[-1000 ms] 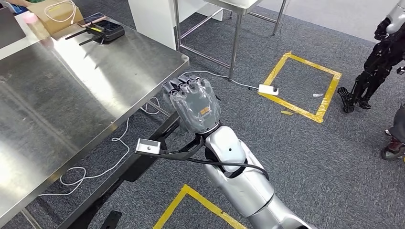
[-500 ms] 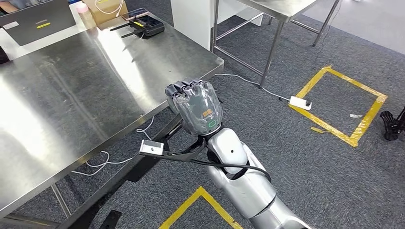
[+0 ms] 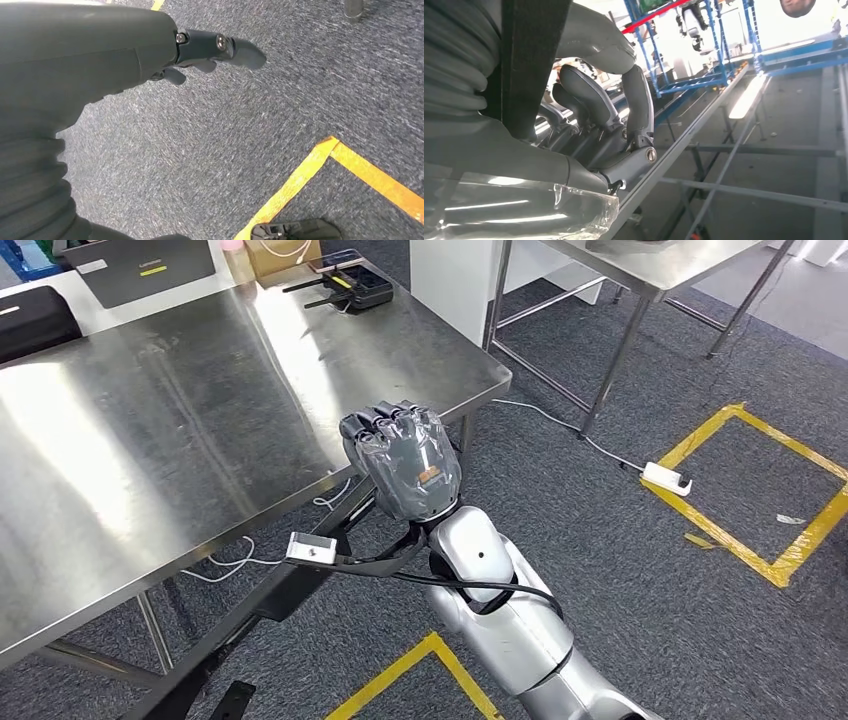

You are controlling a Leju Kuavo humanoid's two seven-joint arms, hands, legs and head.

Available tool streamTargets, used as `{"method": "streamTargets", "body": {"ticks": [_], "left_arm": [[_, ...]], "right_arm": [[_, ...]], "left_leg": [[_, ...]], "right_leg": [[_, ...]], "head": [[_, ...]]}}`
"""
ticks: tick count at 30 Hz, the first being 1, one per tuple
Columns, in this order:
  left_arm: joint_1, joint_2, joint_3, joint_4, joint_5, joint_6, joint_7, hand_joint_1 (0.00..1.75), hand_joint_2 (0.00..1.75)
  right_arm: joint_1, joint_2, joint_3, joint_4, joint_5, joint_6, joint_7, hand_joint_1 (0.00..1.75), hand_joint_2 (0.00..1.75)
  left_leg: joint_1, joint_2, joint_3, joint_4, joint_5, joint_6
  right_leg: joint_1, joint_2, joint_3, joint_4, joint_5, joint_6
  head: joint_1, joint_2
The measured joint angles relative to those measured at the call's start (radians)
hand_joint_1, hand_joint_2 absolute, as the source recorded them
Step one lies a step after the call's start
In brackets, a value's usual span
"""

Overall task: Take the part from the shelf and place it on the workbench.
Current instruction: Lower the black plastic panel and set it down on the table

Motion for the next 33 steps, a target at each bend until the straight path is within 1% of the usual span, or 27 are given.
{"method": "streamTargets", "body": {"ticks": [2, 3, 4, 6, 7, 8, 9, 10, 11, 12, 13, 14, 15, 17, 19, 21, 22, 23, 24, 25, 26, 27, 28, 29, 30, 32, 33], "left_arm": [[0.0, 0.0, 0.0, 0.0, -0.001, 0.0, 0.0, 0.0, 1.75], [0.0, -0.001, 0.0, 0.0, -0.001, 0.001, 0.0, 0.0, 1.75], [-0.002, -0.001, 0.001, 0.0, -0.001, 0.001, 0.0, 0.0, 1.75], [-0.006, -0.001, 0.001, -0.001, -0.001, 0.002, 0.0, 0.0, 1.75], [-0.006, -0.001, 0.001, -0.001, -0.001, 0.001, 0.0, 0.0, 1.75], [-0.006, -0.001, 0.001, -0.001, -0.002, 0.0, 0.0, 0.0, 1.75], [-0.006, -0.001, 0.001, -0.001, -0.002, -0.002, 0.001, 0.0, 1.75], [-0.005, -0.001, 0.001, -0.001, -0.002, -0.002, 0.001, 0.0, 1.75], [-0.006, -0.001, 0.001, -0.001, -0.002, -0.003, 0.001, 0.0, 1.75], [-0.006, -0.001, 0.001, -0.002, -0.002, -0.003, 0.002, 0.0, 1.75], [-0.006, -0.001, 0.001, -0.002, -0.002, -0.002, 0.002, 0.0, 1.75], [-0.005, -0.001, 0.002, -0.002, -0.002, -0.002, 0.002, 0.0, 1.75], [-0.003, -0.001, 0.002, -0.003, -0.002, -0.002, 0.002, 0.0, 1.75], [0.001, 0.0, 0.002, -0.003, -0.002, -0.001, 0.002, 0.0, 1.75], [0.004, 0.0, 0.001, -0.003, -0.003, -0.001, 0.002, 0.0, 1.75], [0.002, -0.001, 0.001, -0.003, -0.004, 0.0, 0.002, 0.0, 1.75], [0.001, -0.001, 0.001, -0.003, -0.004, 0.0, 0.001, 0.0, 1.75], [0.001, -0.001, 0.001, -0.003, -0.004, -0.001, 0.001, 0.0, 1.75], [0.002, 0.0, 0.001, -0.003, -0.005, -0.001, 0.001, 0.0, 1.75], [0.002, 0.0, 0.001, -0.003, -0.005, -0.001, 0.001, 0.0, 1.75], [0.002, 0.0, 0.002, -0.004, -0.006, -0.001, 0.001, 0.0, 1.75], [0.001, 0.0, 0.002, -0.004, -0.007, -0.001, 0.001, 0.0, 1.75], [-0.001, 0.0, 0.002, -0.004, -0.007, -0.002, 0.001, 0.0, 1.75], [-0.002, 0.0, 0.001, -0.005, -0.008, -0.002, 0.001, 0.0, 1.75], [-0.004, 0.0, 0.001, -0.005, -0.008, -0.002, 0.001, 0.0, 1.75], [-0.003, 0.0, 0.001, -0.005, -0.01, -0.003, 0.002, 0.0, 1.75], [-0.003, 0.0, 0.002, -0.005, -0.01, -0.003, 0.002, 0.0, 1.75]], "right_arm": [[-0.002, 0.002, 0.0, 0.0, 0.001, 0.0, 0.0, 1.75, 1.75], [-0.004, 0.002, 0.0, 0.0, 0.001, 0.0, 0.0, 1.75, 1.75], [-0.005, 0.003, 0.0, 0.0, 0.001, 0.0, 0.0, 1.75, 1.75], [-0.004, -0.002, 0.0, 0.002, 0.002, 0.0, 0.0, 1.75, 1.75], [-0.001, -0.005, 0.001, 0.005, 0.003, 0.001, 0.0, 1.75, 1.75], [0.002, -0.007, 0.001, 0.008, 0.004, 0.002, 0.0, 1.75, 1.75], [0.004, -0.007, 0.002, 0.011, 0.004, 0.002, -0.001, 1.75, 1.75], [0.004, -0.006, 0.003, 0.014, 0.005, 0.003, -0.002, 1.75, 1.75], [0.004, -0.005, 0.004, 0.016, 0.005, 0.004, -0.003, 1.75, 1.75], [0.002, -0.003, 0.006, 0.018, 0.005, 0.004, -0.004, 1.75, 1.75], [0.001, -0.001, 0.007, 0.019, 0.005, 0.005, -0.004, 1.75, 1.75], [-0.001, 0.001, 0.008, 0.02, 0.005, 0.006, -0.004, 1.75, 1.75], [-0.002, 0.003, 0.009, 0.021, 0.005, 0.007, -0.004, 1.75, 1.75], [-0.005, 0.01, 0.01, 0.022, 0.005, 0.011, -0.004, 1.75, 1.75], [-0.009, 0.018, 0.01, 0.023, 0.005, 0.012, -0.004, 1.75, 1.75], [-0.012, 0.022, 0.01, 0.024, 0.005, 0.013, -0.004, 1.75, 1.75], [-0.012, 0.022, 0.01, 0.025, 0.005, 0.014, -0.004, 1.75, 1.75], [-0.012, 0.021, 0.01, 0.027, 0.005, 0.014, -0.004, 1.75, 1.75], [-0.012, 0.021, 0.01, 0.028, 0.005, 0.015, -0.004, 1.75, 1.75], [-0.012, 0.021, 0.011, 0.029, 0.005, 0.016, -0.004, 1.75, 1.75], [-0.012, 0.021, 0.011, 0.03, 0.005, 0.016, -0.004, 1.75, 1.75], [-0.012, 0.021, 0.011, 0.03, 0.005, 0.017, -0.004, 1.75, 1.75], [-0.014, 0.021, 0.011, 0.03, 0.005, 0.017, -0.004, 1.75, 1.75], [-0.015, 0.021, 0.011, 0.03, 0.005, 0.017, -0.003, 1.75, 1.75], [-0.016, 0.021, 0.011, 0.03, 0.004, 0.017, -0.003, 1.75, 1.75], [-0.017, 0.022, 0.011, 0.03, 0.004, 0.017, -0.003, 1.75, 1.75], [-0.018, 0.023, 0.011, 0.029, 0.004, 0.017, -0.003, 1.75, 1.75]], "left_leg": [[0.0, -0.02, 0.002, -0.007, 0.004, 0.012], [0.003, -0.03, 0.005, -0.011, 0.007, 0.019], [0.006, -0.04, 0.009, -0.016, 0.011, 0.026], [0.008, -0.062, 0.011, -0.018, 0.013, 0.033], [0.008, -0.075, 0.01, -0.017, 0.013, 0.034], [0.008, -0.089, 0.01, -0.017, 0.013, 0.034], [0.008, -0.102, 0.01, -0.017, 0.013, 0.034], [0.008, -0.117, 0.011, -0.016, 0.013, 0.033], [0.008, -0.13, 0.012, -0.016, 0.012, 0.032], [0.007, -0.142, 0.014, -0.015, 0.012, 0.03], [0.006, -0.153, 0.014, -0.014, 0.011, 0.027], [0.005, -0.16, 0.012, -0.013, 0.011, 0.022], [0.005, -0.166, 0.009, -0.013, 0.012, 0.017], [0.009, -0.173, 0.003, -0.012, 0.012, 0.006], [0.009, -0.138, -0.016, 0.026, -0.014, -0.004], [0.01, -0.085, -0.073, 0.143, -0.075, -0.013], [0.012, -0.072, -0.109, 0.213, -0.104, -0.018], [0.014, -0.067, -0.136, 0.264, -0.119, -0.021], [0.016, -0.064, -0.146, 0.279, -0.114, -0.023], [0.018, -0.059, -0.133, 0.251, -0.091, -0.024], [0.019, -0.048, -0.1, 0.187, -0.056, -0.024], [0.018, -0.026, -0.06, 0.111, -0.027, -0.022], [0.015, -0.01, -0.026, 0.048, -0.006, -0.019], [0.012, 0.0, -0.005, 0.009, 0.003, -0.015], [0.007, 0.001, 0.002, -0.005, 0.001, -0.01], [0.004, -0.021, 0.001, -0.007, 0.002, 0.004], [0.005, -0.03, 0.003, -0.01, 0.004, 0.01]], "right_leg": [[0.001, -0.007, 0.002, 0.003, -0.006, 0.01], [0.001, 0.006, -0.004, 0.019, -0.017, 0.013], [0.001, 0.026, -0.019, 0.056, -0.036, 0.012], [-0.004, 0.069, -0.082, 0.186, -0.091, 0.005], [-0.006, 0.078, -0.117, 0.252, -0.114, 0.004], [-0.007, 0.082, -0.141, 0.291, -0.123, 0.008], [-0.007, 0.084, -0.146, 0.291, -0.115, 0.015], [-0.008, 0.087, -0.128, 0.246, -0.09, 0.024], [-0.011, 0.095, -0.093, 0.168, -0.055, 0.033], [-0.013, 0.109, -0.06, 0.095, -0.024, 0.037], [-0.016, 0.121, -0.033, 0.036, 0.0, 0.037], [-0.016, 0.13, -0.018, 0.006, 0.012, 0.033], [-0.014, 0.131, -0.016, 0.002, 0.014, 0.026], [-0.016, 0.119, -0.013, -0.001, 0.019, 0.014], [-0.021, 0.105, -0.011, -0.005, 0.022, 0.0], [-0.021, 0.085, -0.008, -0.007, 0.02, -0.01], [-0.019, 0.073, -0.008, -0.007, 0.019, -0.013], [-0.018, 0.062, -0.008, -0.007, 0.018, -0.015], [-0.017, 0.051, -0.007, -0.007, 0.017, -0.016], [-0.017, 0.04, -0.006, -0.007, 0.015, -0.015], [-0.017, 0.031, -0.003, -0.006, 0.013, -0.014], [-0.015, 0.021, 0.0, -0.006, 0.01, -0.011], [-0.011, 0.012, 0.002, -0.006, 0.007, -0.006], [-0.007, 0.005, 0.004, -0.006, 0.003, -0.001], [-0.003, -0.003, 0.006, -0.007, 0.001, 0.004], [0.0, -0.015, 0.01, -0.009, -0.003, 0.014], [-0.001, -0.004, 0.009, -0.002, -0.009, 0.019]], "head": [[0.0, 0.0], [0.001, 0.0], [0.002, 0.0], [0.006, 0.0], [0.008, 0.0], [0.008, 0.0], [0.008, 0.0], [0.008, 0.0], [0.008, 0.0], [0.008, 0.0], [0.007, 0.0], [0.007, 0.0], [0.006, 0.0], [0.006, 0.0], [0.002, 0.0], [-0.004, 0.0], [-0.005, 0.0], [-0.005, 0.0], [-0.005, 0.0], [-0.005, 0.0], [-0.005, 0.0], [-0.005, 0.0], [-0.005, 0.0], [-0.004, 0.0], [-0.002, 0.0], [-0.001, 0.0], [0.0, 0.0]]}}
